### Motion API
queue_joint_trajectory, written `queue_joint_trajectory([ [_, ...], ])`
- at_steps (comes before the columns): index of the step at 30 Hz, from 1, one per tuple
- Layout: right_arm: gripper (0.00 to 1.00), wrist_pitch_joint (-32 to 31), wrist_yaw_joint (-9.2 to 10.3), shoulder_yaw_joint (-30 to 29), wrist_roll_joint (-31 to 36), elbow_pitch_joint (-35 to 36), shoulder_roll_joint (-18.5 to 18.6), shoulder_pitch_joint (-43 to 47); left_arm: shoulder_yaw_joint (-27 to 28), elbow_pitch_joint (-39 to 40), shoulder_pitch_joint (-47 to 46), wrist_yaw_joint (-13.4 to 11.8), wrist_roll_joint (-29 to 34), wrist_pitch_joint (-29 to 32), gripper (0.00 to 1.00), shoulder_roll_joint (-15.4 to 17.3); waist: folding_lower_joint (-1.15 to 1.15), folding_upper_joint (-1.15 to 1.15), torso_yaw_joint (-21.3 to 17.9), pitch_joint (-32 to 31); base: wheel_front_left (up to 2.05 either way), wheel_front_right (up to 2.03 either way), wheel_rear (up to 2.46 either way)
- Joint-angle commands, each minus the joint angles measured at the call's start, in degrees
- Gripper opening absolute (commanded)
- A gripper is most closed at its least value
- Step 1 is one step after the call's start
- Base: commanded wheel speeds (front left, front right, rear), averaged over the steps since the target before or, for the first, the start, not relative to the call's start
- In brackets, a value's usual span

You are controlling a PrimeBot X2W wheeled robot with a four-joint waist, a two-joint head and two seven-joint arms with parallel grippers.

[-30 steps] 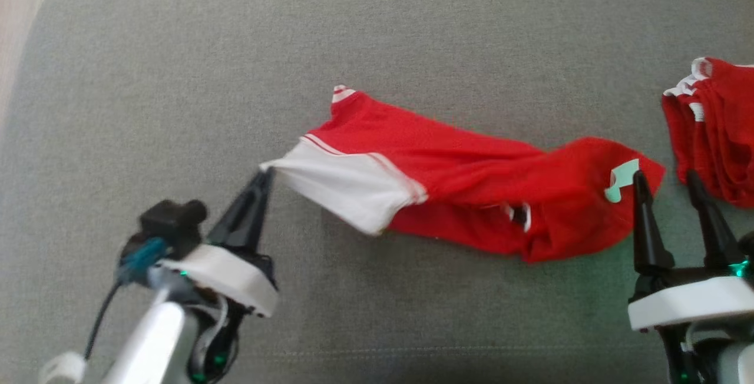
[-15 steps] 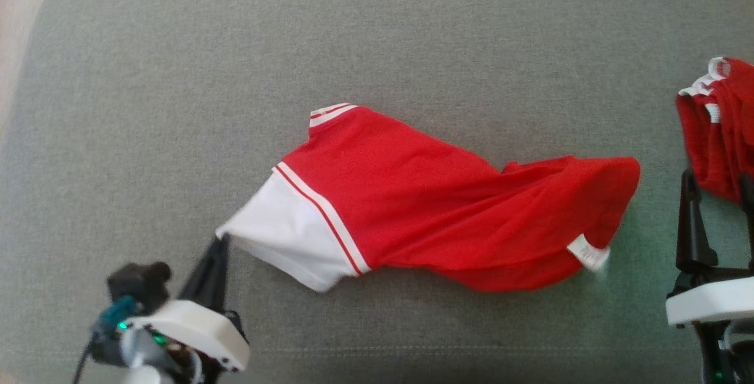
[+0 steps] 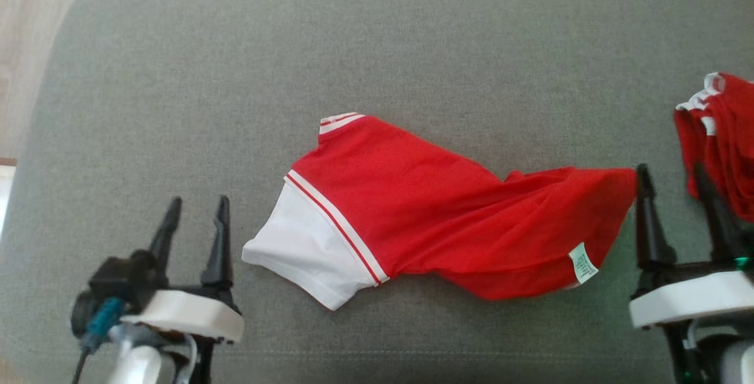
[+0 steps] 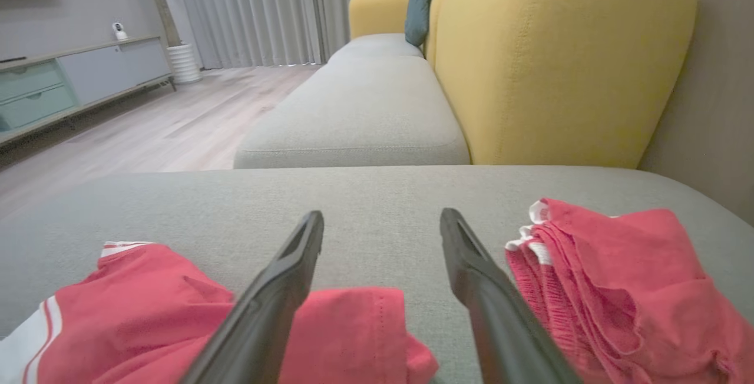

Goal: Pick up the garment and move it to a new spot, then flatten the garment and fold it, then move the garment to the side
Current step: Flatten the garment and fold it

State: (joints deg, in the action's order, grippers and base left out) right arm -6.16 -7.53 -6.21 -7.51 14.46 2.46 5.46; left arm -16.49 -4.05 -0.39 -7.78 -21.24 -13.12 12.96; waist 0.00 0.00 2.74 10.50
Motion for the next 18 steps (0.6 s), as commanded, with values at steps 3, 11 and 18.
queue_joint_trajectory([
  [3, 1.00, -0.2, 0.04, 3.0, 0.4, 2.5, 0.4, 0.1, 3.2, 4.2, -2.2, -0.9, 1.7, -1.2, 1.00, 1.9, 0.00, 0.00, 0.2, -1.2, 0.00, 0.00, 0.00],
  [11, 1.00, 0.2, 0.04, 6.3, -1.1, 1.8, 0.4, 3.1, 3.8, 7.6, 0.0, -1.4, 2.5, -1.1, 1.00, 3.2, 0.00, 0.00, -0.1, -3.5, 0.00, 0.00, 0.00],
  [18, 1.00, 0.4, 0.04, 6.7, -1.9, 0.9, 0.4, 4.2, 3.4, 8.1, 1.6, -1.6, 2.0, -0.2, 1.00, 3.5, 0.00, 0.00, -0.5, -4.4, 0.00, 0.00, 0.00],
])
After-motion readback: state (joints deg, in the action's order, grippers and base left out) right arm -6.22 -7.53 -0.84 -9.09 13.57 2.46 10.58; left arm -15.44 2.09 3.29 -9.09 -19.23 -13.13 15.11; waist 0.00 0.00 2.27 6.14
